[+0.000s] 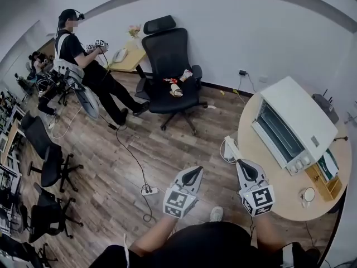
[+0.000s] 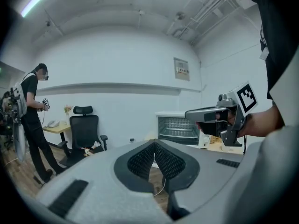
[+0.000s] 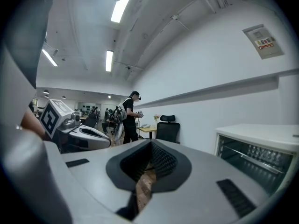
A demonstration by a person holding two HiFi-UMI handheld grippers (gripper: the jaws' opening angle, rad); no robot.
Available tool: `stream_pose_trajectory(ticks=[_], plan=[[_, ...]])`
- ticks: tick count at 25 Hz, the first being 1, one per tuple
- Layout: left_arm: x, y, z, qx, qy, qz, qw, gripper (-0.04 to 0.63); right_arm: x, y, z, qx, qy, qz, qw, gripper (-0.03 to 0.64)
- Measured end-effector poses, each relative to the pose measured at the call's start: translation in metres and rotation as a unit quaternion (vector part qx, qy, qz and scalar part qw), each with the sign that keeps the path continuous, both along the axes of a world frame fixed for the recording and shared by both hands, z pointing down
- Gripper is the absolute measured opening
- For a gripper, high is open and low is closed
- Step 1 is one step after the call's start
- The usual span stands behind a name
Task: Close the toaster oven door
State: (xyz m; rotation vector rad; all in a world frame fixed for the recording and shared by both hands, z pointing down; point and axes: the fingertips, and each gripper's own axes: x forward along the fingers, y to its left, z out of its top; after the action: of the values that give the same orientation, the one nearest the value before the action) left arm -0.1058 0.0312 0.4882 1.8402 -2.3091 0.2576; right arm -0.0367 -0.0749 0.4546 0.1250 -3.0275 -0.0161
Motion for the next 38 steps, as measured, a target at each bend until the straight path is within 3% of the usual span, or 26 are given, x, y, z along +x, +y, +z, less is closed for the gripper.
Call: stream_pose_trajectory(ticks=[4,10,15,19,23,31,38], plan=[[-0.01,-0.019,0.009,-0.009,0.002,0.002,1.0,0.002,-0.006,-0.019,0.007,-0.005,0.003,0.002,1.0,-0.003],[-0.017,-0.047,0.022,-0.032,-0.027,0.049,0.9979,0.002,-0.005,-0.045,0.018,0.0,0.017,0.026,1.0,-0.003],[-0.034,-0.07,0.031,-0.033,-0.006,0.074,0.9967,0.002,-0.007,-0.064,0.02,0.003,0.024,0.067,0.997,-0.003],[-0.04,-0.095,0.043,-0.046,0.006,0.126,0.9909,0.002,-0.015,-0.075,0.025,0.009,0.046,0.081,0.996,-0.003],[-0.059,-0.123,0.042,-0.043,0.015,0.165,0.9852,0.002,-0.026,-0.096,0.022,0.007,0.046,0.133,0.99,-0.003],[-0.096,-0.178,0.036,-0.04,0.023,0.254,0.9661,0.002,-0.059,-0.126,0.018,-0.005,0.048,0.223,0.974,-0.003],[-0.11,-0.195,0.059,-0.06,0.023,0.336,0.9397,0.002,-0.07,-0.134,0.012,-0.001,0.054,0.299,0.953,-0.003]])
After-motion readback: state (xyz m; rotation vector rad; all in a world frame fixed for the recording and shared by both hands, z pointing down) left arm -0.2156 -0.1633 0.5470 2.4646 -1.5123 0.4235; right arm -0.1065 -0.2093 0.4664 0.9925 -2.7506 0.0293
